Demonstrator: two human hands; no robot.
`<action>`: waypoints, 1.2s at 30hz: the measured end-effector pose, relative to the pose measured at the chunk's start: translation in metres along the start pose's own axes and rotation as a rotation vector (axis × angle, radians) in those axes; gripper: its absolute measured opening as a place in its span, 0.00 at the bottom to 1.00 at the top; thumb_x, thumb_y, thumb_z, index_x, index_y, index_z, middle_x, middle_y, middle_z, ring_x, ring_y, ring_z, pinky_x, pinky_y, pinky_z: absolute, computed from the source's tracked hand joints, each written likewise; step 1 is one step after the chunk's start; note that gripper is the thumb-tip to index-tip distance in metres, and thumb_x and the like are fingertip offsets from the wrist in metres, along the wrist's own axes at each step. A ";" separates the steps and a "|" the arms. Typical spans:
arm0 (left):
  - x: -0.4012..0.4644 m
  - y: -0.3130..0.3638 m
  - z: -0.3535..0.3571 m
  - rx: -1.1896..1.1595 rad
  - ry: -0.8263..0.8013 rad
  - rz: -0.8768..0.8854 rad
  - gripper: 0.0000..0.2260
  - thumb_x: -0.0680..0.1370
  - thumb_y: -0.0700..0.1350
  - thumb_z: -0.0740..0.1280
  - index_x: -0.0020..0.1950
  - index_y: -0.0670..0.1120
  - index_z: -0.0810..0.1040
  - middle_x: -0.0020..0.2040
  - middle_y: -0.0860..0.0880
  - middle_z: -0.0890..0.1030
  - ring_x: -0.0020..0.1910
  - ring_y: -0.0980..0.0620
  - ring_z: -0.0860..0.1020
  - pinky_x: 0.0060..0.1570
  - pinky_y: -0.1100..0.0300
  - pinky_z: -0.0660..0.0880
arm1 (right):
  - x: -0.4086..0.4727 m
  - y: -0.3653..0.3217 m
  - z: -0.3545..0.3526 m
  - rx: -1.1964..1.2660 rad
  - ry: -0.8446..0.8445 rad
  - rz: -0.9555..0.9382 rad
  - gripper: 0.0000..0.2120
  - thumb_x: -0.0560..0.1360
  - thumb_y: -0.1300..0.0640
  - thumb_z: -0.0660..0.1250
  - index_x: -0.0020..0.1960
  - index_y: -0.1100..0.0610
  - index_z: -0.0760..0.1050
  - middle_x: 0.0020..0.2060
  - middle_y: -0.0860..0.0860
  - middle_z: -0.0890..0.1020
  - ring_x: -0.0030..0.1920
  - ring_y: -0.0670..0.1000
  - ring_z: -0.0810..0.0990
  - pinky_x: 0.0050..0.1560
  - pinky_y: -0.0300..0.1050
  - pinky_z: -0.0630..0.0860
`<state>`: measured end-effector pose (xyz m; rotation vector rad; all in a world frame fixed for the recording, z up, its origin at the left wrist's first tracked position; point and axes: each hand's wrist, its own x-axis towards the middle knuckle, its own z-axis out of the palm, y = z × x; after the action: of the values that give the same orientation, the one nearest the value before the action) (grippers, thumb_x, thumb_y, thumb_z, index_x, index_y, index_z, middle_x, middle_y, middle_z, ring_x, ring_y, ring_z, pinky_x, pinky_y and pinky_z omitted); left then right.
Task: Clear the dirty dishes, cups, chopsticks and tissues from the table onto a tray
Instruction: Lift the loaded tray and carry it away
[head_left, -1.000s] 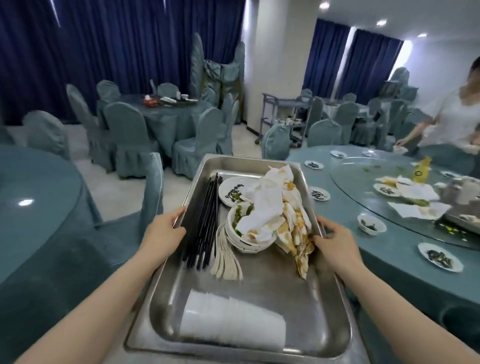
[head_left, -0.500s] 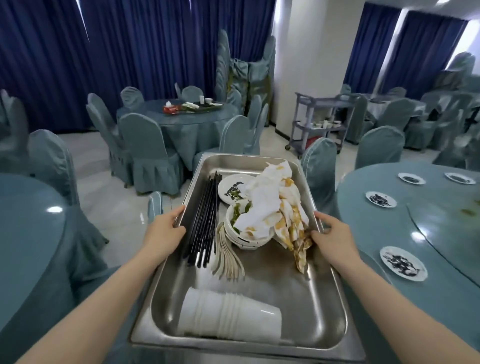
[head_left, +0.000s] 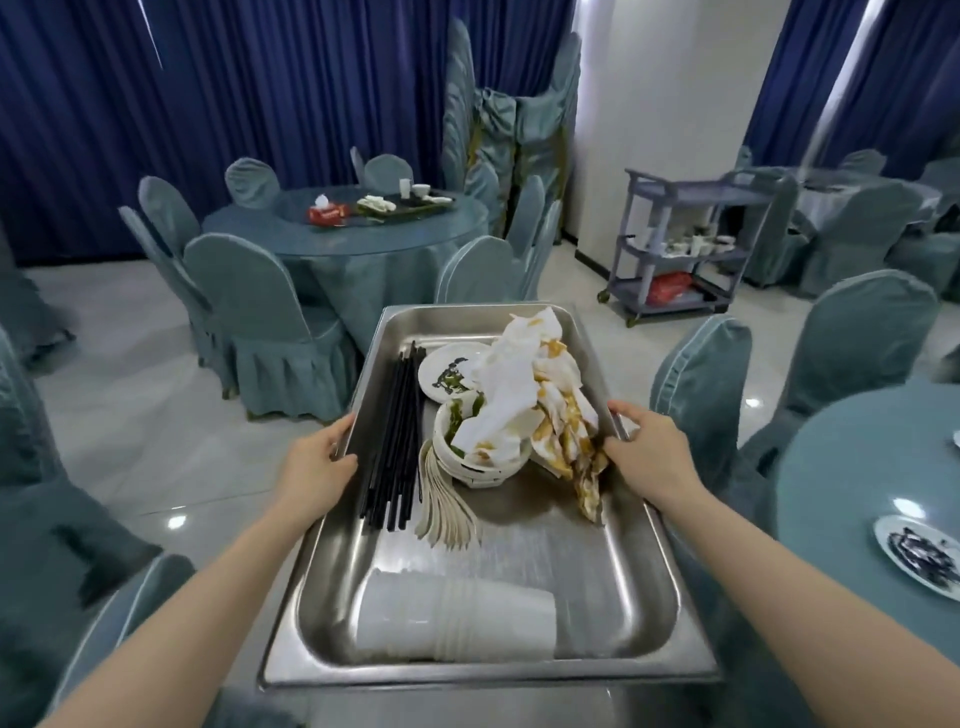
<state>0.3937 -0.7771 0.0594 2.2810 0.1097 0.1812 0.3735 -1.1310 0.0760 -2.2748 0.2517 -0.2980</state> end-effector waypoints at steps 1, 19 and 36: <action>0.029 0.001 0.008 -0.008 0.000 -0.005 0.26 0.75 0.37 0.65 0.71 0.55 0.69 0.51 0.49 0.83 0.27 0.54 0.75 0.26 0.62 0.68 | 0.031 0.002 0.010 -0.004 -0.013 -0.002 0.25 0.73 0.61 0.66 0.69 0.51 0.71 0.48 0.51 0.82 0.46 0.50 0.76 0.59 0.49 0.75; 0.587 0.139 0.278 0.170 -0.220 0.271 0.24 0.76 0.41 0.65 0.71 0.55 0.69 0.40 0.49 0.82 0.34 0.54 0.74 0.34 0.61 0.66 | 0.551 0.128 0.044 -0.001 0.171 0.237 0.24 0.71 0.59 0.66 0.66 0.45 0.74 0.50 0.48 0.83 0.49 0.50 0.80 0.49 0.38 0.69; 1.041 0.383 0.620 0.082 -0.385 0.432 0.24 0.77 0.41 0.64 0.73 0.53 0.67 0.49 0.46 0.82 0.44 0.49 0.78 0.43 0.58 0.70 | 1.052 0.278 -0.062 -0.104 0.388 0.322 0.22 0.70 0.61 0.65 0.62 0.45 0.78 0.22 0.35 0.72 0.28 0.35 0.74 0.32 0.25 0.65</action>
<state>1.5304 -1.3437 0.0447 2.3504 -0.5876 -0.0439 1.3340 -1.6459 0.0463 -2.2171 0.8404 -0.5648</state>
